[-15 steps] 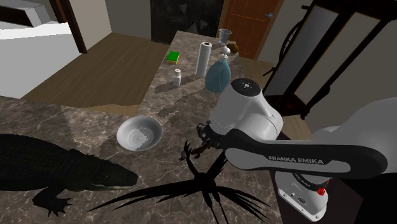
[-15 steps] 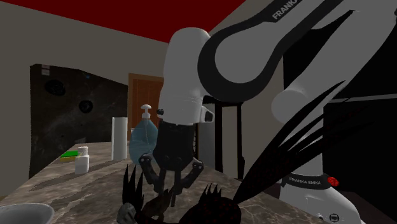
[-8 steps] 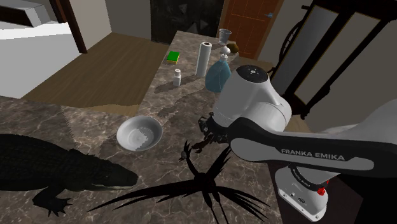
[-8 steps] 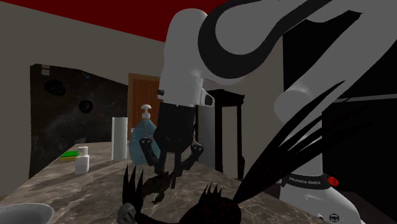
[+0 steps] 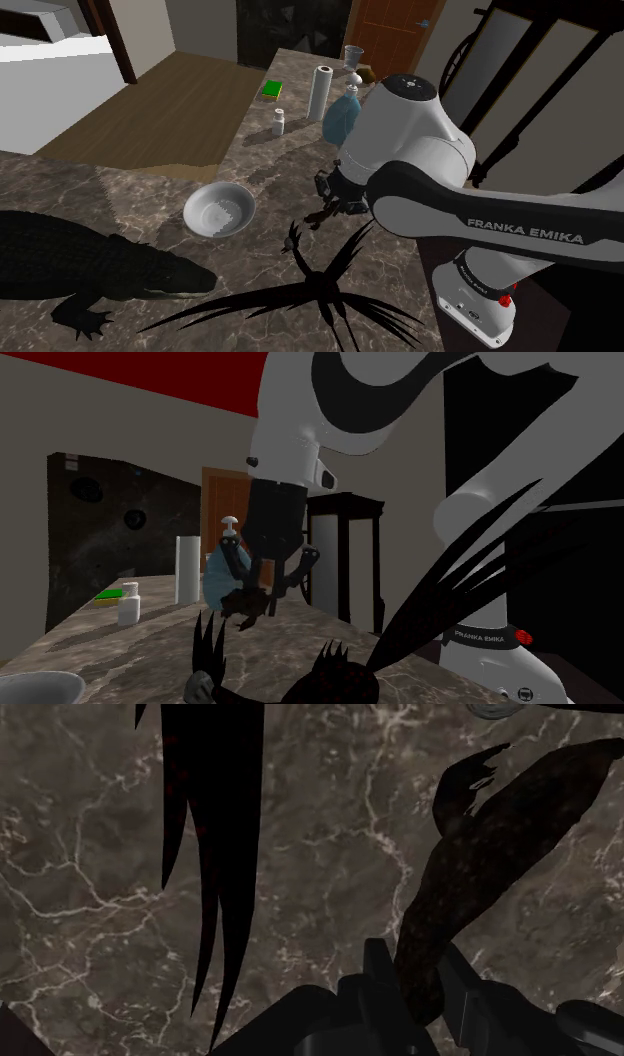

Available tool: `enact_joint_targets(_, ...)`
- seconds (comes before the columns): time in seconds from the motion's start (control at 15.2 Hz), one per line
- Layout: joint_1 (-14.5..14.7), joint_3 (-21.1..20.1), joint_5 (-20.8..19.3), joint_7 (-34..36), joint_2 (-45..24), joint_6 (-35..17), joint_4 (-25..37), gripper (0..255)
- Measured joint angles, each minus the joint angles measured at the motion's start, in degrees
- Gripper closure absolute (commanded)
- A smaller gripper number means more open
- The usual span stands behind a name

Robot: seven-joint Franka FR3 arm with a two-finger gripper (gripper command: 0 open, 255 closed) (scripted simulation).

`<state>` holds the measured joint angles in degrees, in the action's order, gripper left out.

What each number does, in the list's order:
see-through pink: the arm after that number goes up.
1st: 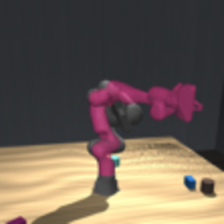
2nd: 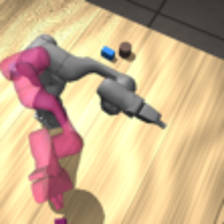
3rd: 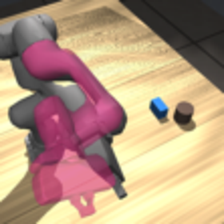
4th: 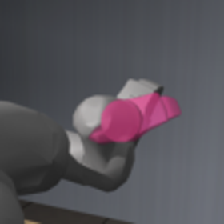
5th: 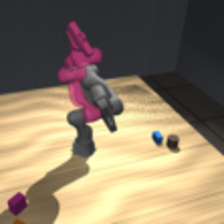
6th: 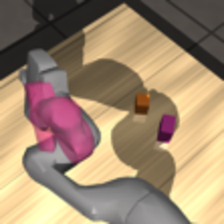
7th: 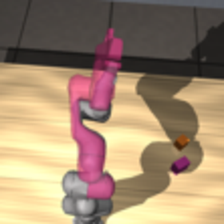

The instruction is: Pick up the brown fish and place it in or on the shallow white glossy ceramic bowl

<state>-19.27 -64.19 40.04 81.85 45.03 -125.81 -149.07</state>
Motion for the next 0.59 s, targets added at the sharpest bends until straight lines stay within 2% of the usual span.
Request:
enact_joint_targets(0.26,0.86,2.84,-1.41,0.1,1.48,3.35,1.42,255)
enact_joint_targets(0.4,-2.16,0.73,-2.38,0.88,-0.65,3.03,4.45,255)
enact_joint_targets(0.59,-8.76,-5.12,-4.14,3.16,-4.67,2.07,10.43,255)
